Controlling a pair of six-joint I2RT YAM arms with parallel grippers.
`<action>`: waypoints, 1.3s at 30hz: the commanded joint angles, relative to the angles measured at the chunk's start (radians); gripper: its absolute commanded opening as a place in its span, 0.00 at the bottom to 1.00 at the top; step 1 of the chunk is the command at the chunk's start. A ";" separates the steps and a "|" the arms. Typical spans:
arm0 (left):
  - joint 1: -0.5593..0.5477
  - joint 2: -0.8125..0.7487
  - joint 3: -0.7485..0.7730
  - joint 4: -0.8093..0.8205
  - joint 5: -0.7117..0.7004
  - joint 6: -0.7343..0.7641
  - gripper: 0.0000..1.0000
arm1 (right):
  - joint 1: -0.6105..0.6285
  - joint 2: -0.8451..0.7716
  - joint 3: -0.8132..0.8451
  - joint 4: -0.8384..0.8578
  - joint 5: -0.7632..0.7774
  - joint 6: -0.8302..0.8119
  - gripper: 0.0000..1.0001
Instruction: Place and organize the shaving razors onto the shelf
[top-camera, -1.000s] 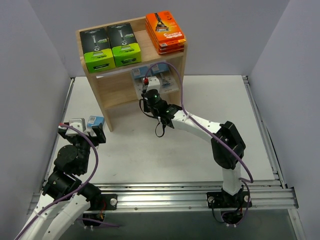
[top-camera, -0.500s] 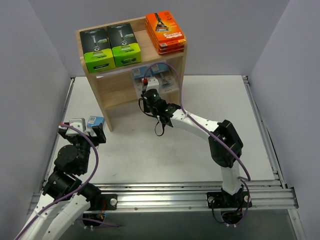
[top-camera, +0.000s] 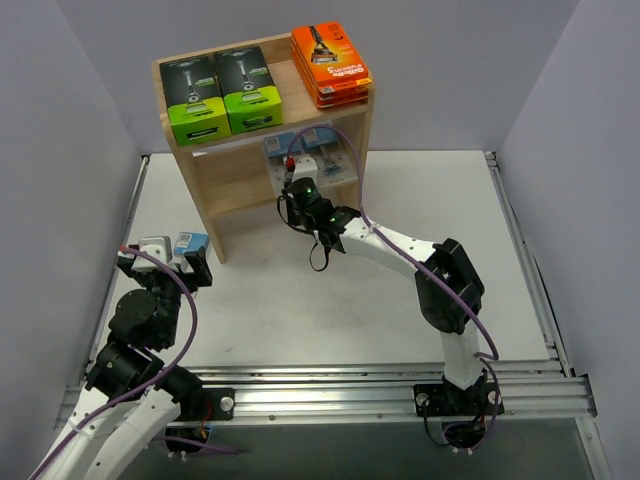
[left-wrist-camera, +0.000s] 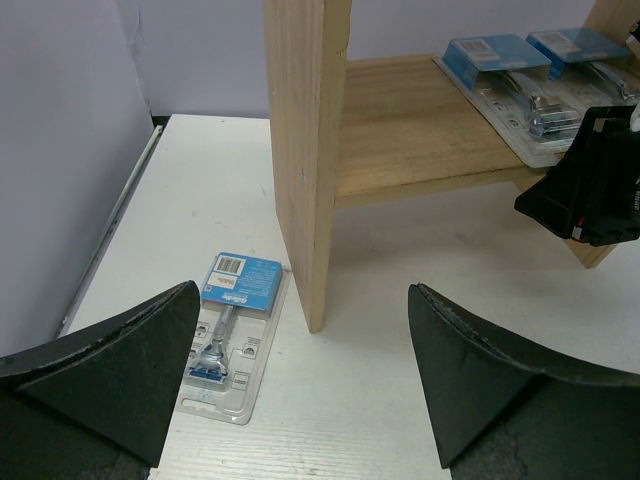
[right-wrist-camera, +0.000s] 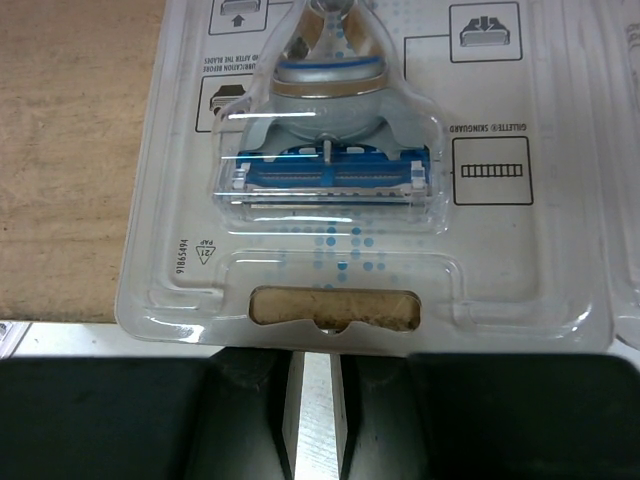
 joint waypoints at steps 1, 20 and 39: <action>-0.003 0.010 0.005 0.049 0.004 0.017 0.94 | -0.025 -0.013 0.042 0.051 0.021 -0.004 0.12; -0.001 0.060 0.037 0.003 -0.046 0.017 0.94 | 0.010 -0.347 -0.326 0.130 0.027 0.084 0.39; 0.250 0.200 0.036 0.002 -0.093 -0.061 0.94 | -0.070 -0.642 -0.746 0.238 -0.059 0.108 0.47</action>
